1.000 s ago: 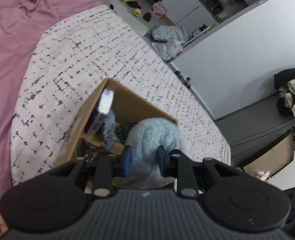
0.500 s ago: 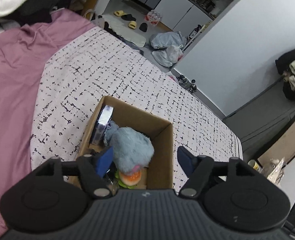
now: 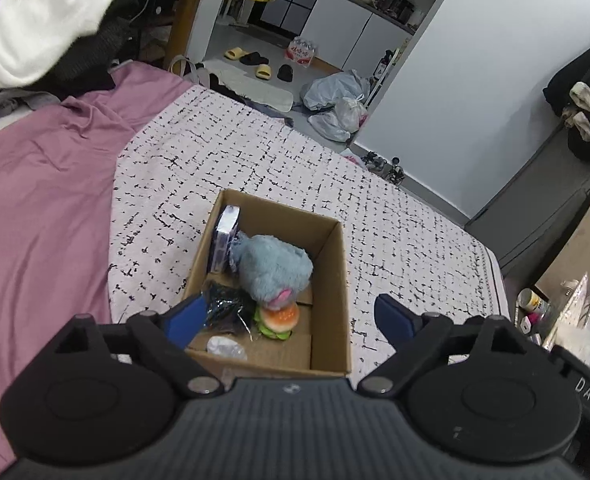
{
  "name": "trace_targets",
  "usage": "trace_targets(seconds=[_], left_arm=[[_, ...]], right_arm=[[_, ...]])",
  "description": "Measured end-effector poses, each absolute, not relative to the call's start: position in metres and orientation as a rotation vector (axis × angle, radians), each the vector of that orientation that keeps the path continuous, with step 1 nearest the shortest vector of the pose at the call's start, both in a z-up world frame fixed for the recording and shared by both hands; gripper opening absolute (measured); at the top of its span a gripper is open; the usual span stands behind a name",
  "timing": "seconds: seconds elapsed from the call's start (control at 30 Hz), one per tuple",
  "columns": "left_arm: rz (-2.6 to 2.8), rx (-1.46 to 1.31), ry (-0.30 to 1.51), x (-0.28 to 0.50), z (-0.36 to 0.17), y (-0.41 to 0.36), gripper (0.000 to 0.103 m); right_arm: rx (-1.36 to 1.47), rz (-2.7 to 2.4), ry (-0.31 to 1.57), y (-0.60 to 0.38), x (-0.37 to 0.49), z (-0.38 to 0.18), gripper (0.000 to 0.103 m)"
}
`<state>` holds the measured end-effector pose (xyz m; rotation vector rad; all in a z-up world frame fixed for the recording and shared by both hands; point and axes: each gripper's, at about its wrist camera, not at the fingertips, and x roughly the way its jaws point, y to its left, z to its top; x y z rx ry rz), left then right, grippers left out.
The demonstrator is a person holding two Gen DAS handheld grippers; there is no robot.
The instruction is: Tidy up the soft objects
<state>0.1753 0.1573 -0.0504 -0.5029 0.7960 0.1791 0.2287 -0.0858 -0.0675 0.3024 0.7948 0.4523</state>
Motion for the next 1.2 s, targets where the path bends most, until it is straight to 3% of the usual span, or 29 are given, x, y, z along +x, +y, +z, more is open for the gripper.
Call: trace_targets(seconds=[0.4, 0.83, 1.2], left_arm=[[0.143, -0.41, 0.764, 0.131, -0.015, 0.129, 0.093], [0.151, -0.308, 0.702, 0.081, 0.013, 0.112, 0.103], [0.19, -0.214, 0.664, 0.045, 0.023, 0.096, 0.103]], right_arm=[[0.273, 0.445, 0.761, -0.12, 0.189, -0.046, 0.103], [0.194, 0.459, 0.727, -0.137, 0.142, -0.022, 0.103], [0.13, 0.461, 0.675, -0.146, 0.108, -0.011, 0.103]])
